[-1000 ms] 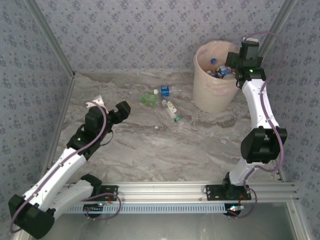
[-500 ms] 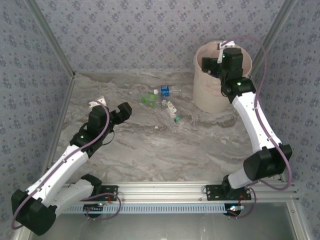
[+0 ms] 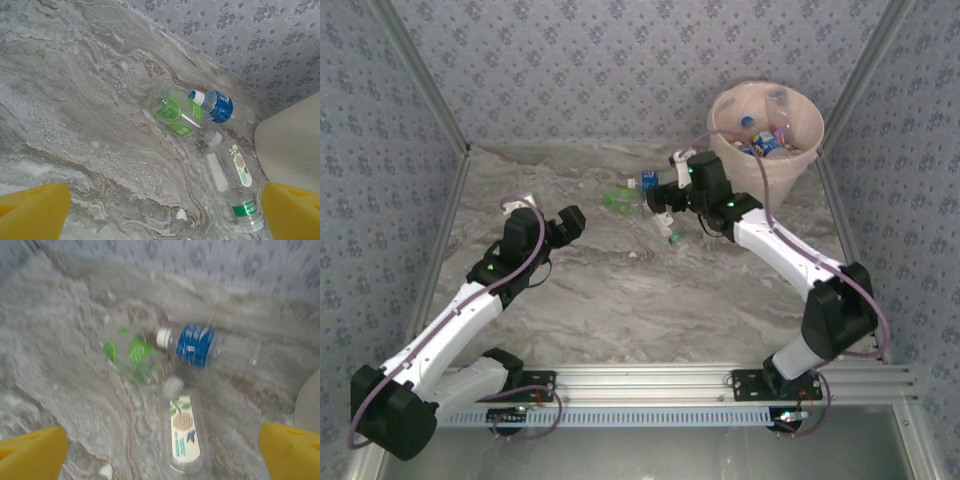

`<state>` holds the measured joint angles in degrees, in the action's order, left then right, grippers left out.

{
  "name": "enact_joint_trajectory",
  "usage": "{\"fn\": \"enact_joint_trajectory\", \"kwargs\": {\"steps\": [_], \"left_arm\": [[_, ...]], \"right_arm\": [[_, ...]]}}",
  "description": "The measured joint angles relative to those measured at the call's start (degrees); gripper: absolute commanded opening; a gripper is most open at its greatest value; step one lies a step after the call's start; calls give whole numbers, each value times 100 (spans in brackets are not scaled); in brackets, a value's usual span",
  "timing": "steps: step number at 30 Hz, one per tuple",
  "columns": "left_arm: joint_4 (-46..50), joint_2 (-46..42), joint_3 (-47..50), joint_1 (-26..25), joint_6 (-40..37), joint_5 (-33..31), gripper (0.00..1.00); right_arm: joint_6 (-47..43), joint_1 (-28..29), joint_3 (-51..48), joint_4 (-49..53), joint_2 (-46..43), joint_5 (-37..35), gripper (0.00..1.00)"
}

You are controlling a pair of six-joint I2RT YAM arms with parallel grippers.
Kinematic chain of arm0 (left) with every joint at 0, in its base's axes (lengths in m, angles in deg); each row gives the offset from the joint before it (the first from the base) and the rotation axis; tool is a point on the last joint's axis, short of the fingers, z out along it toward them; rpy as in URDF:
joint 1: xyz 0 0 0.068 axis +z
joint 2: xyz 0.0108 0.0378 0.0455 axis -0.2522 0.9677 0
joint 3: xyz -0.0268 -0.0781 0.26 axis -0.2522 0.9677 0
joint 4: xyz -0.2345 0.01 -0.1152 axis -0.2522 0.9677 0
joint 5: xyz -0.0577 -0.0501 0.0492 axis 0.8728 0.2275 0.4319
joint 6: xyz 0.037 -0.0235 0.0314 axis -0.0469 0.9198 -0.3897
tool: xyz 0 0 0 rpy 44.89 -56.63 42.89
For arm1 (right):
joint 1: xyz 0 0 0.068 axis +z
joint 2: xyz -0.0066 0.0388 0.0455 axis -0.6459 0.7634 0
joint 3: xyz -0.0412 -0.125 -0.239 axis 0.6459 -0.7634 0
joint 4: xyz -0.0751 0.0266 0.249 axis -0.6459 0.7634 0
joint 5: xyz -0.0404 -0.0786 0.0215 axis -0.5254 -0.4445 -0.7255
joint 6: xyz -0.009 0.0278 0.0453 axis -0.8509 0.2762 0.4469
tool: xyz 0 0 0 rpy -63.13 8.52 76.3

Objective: Put the plastic bottles in the bin

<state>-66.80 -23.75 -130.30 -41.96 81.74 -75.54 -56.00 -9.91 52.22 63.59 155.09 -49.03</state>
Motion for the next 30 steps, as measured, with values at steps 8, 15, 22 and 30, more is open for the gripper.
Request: {"fn": "enact_joint_trajectory", "kwargs": {"steps": [8, 15, 22, 30], "left_arm": [[2, 11, 0, 7, -2, 122, 98], [37, 11, 0, 37, -2, 149, 98], [129, 11, 0, 37, -20, 149, 98], [216, 2, 0, 63, -17, 146, 98]], "right_arm": [[-442, 48, 1200, 1241, 1609, -214, 100], [-588, 131, 2146, 1993, 2583, -457, 95], [-614, 131, 2675, 2365, 3373, -487, 84], [-678, 133, 2688, 2457, 3639, -431, 60]]}}
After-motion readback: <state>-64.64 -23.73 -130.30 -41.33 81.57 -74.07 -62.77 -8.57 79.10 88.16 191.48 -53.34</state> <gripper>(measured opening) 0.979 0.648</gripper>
